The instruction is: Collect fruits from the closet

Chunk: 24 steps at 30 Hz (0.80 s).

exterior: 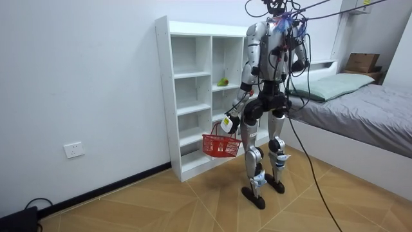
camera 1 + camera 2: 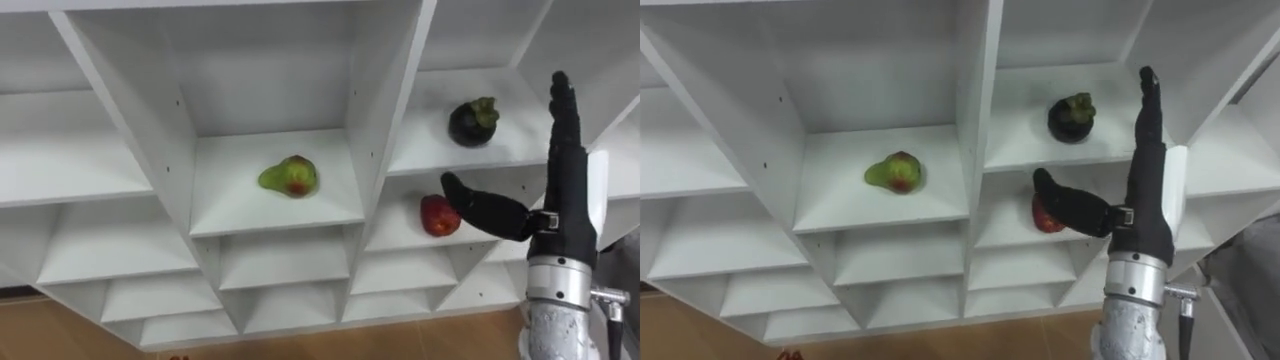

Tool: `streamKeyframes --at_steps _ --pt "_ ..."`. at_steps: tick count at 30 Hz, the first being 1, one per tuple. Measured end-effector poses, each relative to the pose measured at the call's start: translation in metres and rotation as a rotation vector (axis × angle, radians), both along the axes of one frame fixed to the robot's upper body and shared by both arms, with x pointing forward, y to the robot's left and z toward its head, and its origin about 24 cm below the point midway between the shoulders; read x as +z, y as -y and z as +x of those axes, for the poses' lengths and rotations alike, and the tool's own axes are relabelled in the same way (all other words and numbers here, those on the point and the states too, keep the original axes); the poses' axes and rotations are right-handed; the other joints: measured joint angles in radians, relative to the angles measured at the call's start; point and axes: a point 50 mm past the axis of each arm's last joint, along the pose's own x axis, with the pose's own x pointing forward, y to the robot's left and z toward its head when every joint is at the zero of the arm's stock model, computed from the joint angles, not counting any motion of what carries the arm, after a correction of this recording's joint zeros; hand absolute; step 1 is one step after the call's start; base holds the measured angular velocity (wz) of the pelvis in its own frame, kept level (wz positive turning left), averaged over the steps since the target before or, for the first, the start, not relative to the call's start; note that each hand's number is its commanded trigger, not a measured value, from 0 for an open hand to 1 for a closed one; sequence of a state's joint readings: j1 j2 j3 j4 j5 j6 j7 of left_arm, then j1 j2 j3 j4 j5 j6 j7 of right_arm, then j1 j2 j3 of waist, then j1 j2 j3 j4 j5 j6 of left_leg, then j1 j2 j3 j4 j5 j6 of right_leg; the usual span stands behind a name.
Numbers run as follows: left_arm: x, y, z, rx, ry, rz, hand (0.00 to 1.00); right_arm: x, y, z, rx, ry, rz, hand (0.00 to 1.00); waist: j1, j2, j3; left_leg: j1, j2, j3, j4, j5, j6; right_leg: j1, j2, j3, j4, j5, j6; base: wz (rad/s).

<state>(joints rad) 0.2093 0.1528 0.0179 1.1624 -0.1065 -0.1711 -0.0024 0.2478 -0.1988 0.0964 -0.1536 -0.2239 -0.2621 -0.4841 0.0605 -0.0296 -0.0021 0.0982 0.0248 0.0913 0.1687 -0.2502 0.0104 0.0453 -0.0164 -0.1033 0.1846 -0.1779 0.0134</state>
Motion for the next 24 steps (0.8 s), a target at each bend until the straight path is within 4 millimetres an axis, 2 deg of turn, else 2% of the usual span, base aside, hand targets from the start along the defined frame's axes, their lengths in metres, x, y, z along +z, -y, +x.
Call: streamKeyframes --at_steps 2,3,5,10,12,17,23,24 --pt "0.001 -0.002 0.000 -0.001 0.000 0.005 1.00 0.001 0.000 0.000 0.001 0.003 0.001 0.00 0.000 -0.004 0.0018 0.000 -0.001 -0.015 0.003 0.000 0.000 0.010 -0.002 -0.016 -0.002 0.000 0.000 0.21" --pt "0.001 -0.003 0.000 0.000 0.000 0.008 1.00 0.001 -0.001 0.001 0.003 0.006 0.001 0.00 0.005 -0.012 -0.0006 -0.001 -0.001 -0.015 0.003 0.001 -0.001 0.010 -0.002 -0.020 -0.002 0.000 0.000 0.15" --pt "0.001 -0.004 -0.002 0.004 -0.011 0.010 1.00 0.004 -0.001 0.003 0.008 0.016 0.014 0.00 0.010 -0.015 0.0021 -0.003 -0.001 -0.016 0.003 0.003 -0.001 0.010 -0.003 -0.030 -0.002 0.000 0.000 0.06" --pt "0.001 -0.009 -0.009 0.022 -0.039 0.016 1.00 0.012 0.001 0.012 0.003 0.059 0.042 0.00 -0.004 -0.019 0.0024 -0.002 -0.002 -0.040 0.005 0.005 -0.002 0.022 -0.006 -0.052 -0.003 0.000 0.000 0.11" --pt "0.001 -0.010 -0.010 0.026 -0.045 0.018 1.00 0.015 0.011 0.015 -0.031 0.070 0.057 0.00 -0.001 -0.019 0.0025 -0.001 -0.003 -0.046 0.006 0.006 -0.002 0.029 -0.008 -0.065 -0.003 0.000 0.000 0.16" --pt "0.002 -0.013 -0.013 0.040 -0.052 0.029 1.00 0.015 0.020 0.016 -0.069 0.073 0.060 0.00 0.000 -0.019 0.0033 0.001 -0.005 -0.055 0.007 0.008 -0.002 0.040 -0.009 -0.068 -0.017 0.000 0.000 0.03" --pt "0.003 -0.014 -0.008 0.012 -0.037 0.054 1.00 0.004 0.035 0.019 -0.126 0.024 0.083 0.00 0.003 -0.022 0.0036 0.002 -0.006 -0.069 0.013 0.009 -0.002 0.048 -0.012 -0.083 -0.018 0.000 0.000 0.07" --pt "0.004 -0.014 -0.008 0.011 -0.031 0.056 1.00 0.005 0.037 0.020 -0.128 0.025 0.081 0.00 0.002 -0.022 0.0067 0.002 -0.007 -0.071 0.016 0.009 -0.002 0.051 -0.013 -0.090 -0.018 0.000 0.000 0.06"
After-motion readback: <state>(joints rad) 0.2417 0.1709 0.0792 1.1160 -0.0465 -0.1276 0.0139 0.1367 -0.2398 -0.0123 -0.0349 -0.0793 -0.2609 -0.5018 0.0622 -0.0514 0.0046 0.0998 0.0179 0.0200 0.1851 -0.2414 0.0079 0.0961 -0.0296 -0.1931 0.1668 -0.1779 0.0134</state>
